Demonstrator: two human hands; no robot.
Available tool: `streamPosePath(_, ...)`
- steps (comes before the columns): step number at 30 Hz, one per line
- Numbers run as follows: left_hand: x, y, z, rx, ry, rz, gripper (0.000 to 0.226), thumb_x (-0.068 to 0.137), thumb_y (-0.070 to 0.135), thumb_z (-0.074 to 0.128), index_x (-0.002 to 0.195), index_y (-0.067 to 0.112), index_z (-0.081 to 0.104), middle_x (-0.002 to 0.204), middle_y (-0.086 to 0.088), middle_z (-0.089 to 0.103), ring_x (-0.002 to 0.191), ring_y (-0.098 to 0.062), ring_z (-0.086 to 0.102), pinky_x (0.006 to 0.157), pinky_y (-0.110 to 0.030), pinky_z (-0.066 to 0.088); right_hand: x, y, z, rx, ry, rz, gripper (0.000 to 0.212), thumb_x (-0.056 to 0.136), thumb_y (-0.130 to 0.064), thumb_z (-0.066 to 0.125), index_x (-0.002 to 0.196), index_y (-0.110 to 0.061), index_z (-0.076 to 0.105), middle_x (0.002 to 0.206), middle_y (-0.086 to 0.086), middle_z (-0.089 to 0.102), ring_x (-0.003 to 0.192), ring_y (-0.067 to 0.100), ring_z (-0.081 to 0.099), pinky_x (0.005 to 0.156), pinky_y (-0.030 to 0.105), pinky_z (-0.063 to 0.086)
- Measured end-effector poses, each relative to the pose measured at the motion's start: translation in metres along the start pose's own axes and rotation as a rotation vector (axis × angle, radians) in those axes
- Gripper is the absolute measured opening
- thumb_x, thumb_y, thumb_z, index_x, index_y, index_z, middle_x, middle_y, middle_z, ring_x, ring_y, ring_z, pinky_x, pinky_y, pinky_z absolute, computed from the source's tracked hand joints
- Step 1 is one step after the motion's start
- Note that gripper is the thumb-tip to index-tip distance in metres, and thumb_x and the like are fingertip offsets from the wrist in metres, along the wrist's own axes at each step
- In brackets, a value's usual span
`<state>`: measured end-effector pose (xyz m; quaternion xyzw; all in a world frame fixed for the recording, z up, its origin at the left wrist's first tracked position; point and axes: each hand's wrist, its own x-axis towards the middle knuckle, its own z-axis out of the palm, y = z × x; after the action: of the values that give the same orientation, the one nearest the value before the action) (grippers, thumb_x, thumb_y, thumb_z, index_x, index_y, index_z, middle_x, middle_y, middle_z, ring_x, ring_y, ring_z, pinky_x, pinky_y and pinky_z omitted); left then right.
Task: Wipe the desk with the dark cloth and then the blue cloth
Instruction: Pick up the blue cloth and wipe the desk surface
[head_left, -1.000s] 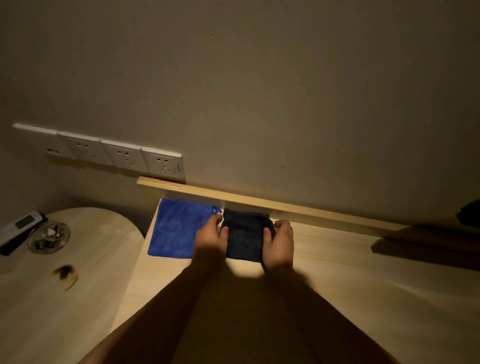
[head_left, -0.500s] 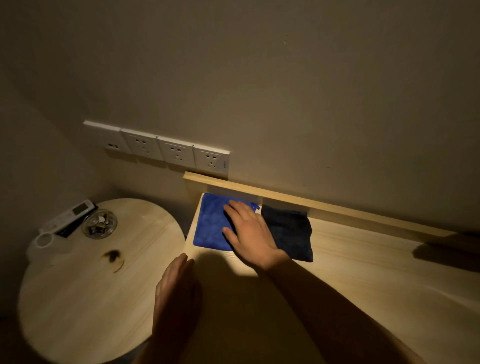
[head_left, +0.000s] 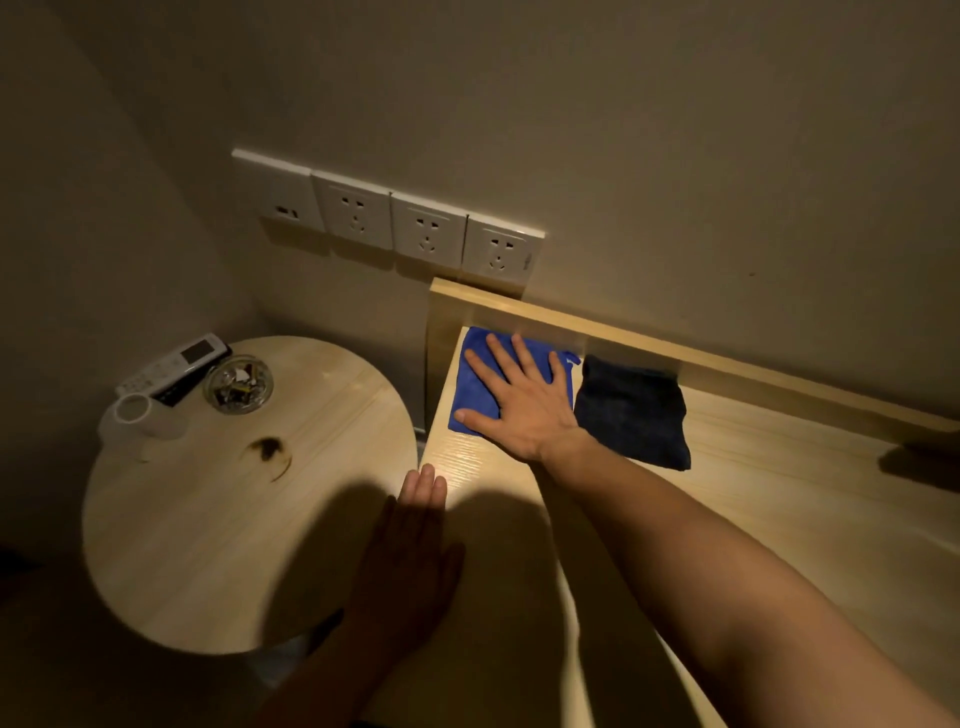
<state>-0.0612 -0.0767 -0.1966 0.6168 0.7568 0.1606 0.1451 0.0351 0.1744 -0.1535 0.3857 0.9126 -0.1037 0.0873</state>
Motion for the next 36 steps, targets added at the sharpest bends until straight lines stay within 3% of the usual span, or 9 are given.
streamPosePath(5, 0.002, -0.001, -0.002, -0.242, 0.019, -0.039, 0.072, 0.093, 0.025, 0.063, 0.158, 0.007, 0.038, 0.167, -0.004, 0.021, 0.156, -0.019, 0.014, 0.123, -0.041, 0.013, -0.008, -0.007, 0.008, -0.029, 0.006, 0.031, 0.090, 0.089, -0.091, 0.019, 0.164, -0.047, -0.008, 0.176, -0.008, -0.010, 0.162, 0.025, -0.012, 0.125, 0.064, -0.006)
streamPosePath(8, 0.000, -0.007, 0.002, -0.283, 0.083, 0.025, 0.060, 0.095, 0.018, 0.050, 0.153, 0.000, 0.045, 0.164, -0.006, 0.029, 0.157, -0.017, 0.019, 0.127, -0.031, 0.017, -0.017, -0.012, 0.013, -0.042, 0.011, 0.031, 0.089, 0.090, -0.089, 0.019, 0.164, -0.046, -0.006, 0.176, -0.008, -0.009, 0.162, 0.025, -0.010, 0.125, 0.063, -0.006)
streamPosePath(10, 0.003, -0.004, -0.003, -0.317, 0.058, -0.013, 0.064, 0.097, 0.023, 0.039, 0.157, 0.003, 0.038, 0.166, -0.001, 0.018, 0.156, -0.011, 0.011, 0.128, -0.035, 0.015, -0.028, -0.017, 0.018, -0.050, 0.021, 0.025, 0.089, 0.090, -0.090, 0.017, 0.164, -0.046, -0.006, 0.176, -0.008, -0.009, 0.162, 0.025, -0.009, 0.126, 0.063, -0.005)
streamPosePath(13, 0.002, 0.001, -0.010, -0.415, -0.024, -0.089, 0.064, 0.105, 0.031, 0.031, 0.166, 0.017, 0.016, 0.169, 0.014, -0.001, 0.154, 0.003, -0.007, 0.122, -0.015, -0.002, -0.050, -0.026, 0.027, -0.053, 0.033, 0.013, 0.090, 0.089, -0.091, 0.016, 0.164, -0.047, -0.006, 0.176, -0.009, -0.009, 0.162, 0.024, -0.010, 0.126, 0.063, -0.005)
streamPosePath(15, -0.002, 0.003, -0.013, -0.446, -0.032, -0.097, 0.062, 0.110, 0.027, 0.035, 0.167, 0.023, 0.010, 0.171, 0.018, -0.005, 0.154, 0.006, -0.010, 0.119, -0.011, -0.005, -0.068, -0.032, 0.032, -0.053, 0.038, 0.003, 0.089, 0.089, -0.090, 0.016, 0.164, -0.047, -0.006, 0.176, -0.009, -0.009, 0.162, 0.023, -0.010, 0.126, 0.063, -0.005)
streamPosePath(18, -0.005, 0.005, -0.016, -0.490, -0.055, -0.120, 0.061, 0.112, 0.026, 0.035, 0.167, 0.023, 0.009, 0.174, 0.014, -0.002, 0.158, 0.001, -0.007, 0.128, -0.024, 0.002, -0.097, -0.040, 0.042, -0.056, 0.046, -0.010, 0.089, 0.089, -0.090, 0.014, 0.164, -0.047, -0.006, 0.176, -0.009, -0.009, 0.162, 0.022, -0.011, 0.127, 0.063, -0.006)
streamPosePath(24, -0.006, 0.004, -0.016, -0.514, -0.063, -0.119, 0.057, 0.113, 0.030, 0.030, 0.167, 0.021, 0.012, 0.176, 0.009, 0.001, 0.159, -0.003, -0.004, 0.131, -0.033, 0.006, -0.161, -0.059, 0.058, -0.009, 0.038, -0.014, 0.090, 0.088, -0.092, 0.016, 0.163, -0.048, -0.006, 0.175, -0.011, -0.011, 0.161, 0.020, -0.014, 0.126, 0.062, -0.009)
streamPosePath(30, -0.005, 0.002, -0.014, -0.448, -0.060, -0.101, 0.058, 0.114, 0.036, 0.027, 0.167, 0.015, 0.013, 0.177, 0.003, 0.003, 0.160, -0.008, -0.003, 0.130, -0.030, 0.003, -0.224, -0.081, 0.067, 0.021, -0.012, -0.038, 0.104, 0.080, -0.099, 0.027, 0.164, -0.046, -0.008, 0.174, -0.012, -0.015, 0.160, 0.020, -0.021, 0.125, 0.062, -0.014)
streamPosePath(36, -0.005, 0.005, -0.013, -0.346, -0.052, -0.078, 0.063, 0.113, 0.035, 0.031, 0.167, 0.010, 0.011, 0.177, -0.003, 0.002, 0.161, -0.013, -0.005, 0.125, -0.025, -0.002, -0.271, -0.098, 0.088, 0.072, 0.043, -0.068, 0.074, 0.102, -0.075, 0.027, 0.166, -0.044, 0.008, 0.175, -0.012, -0.004, 0.162, 0.017, -0.011, 0.125, 0.054, -0.013)
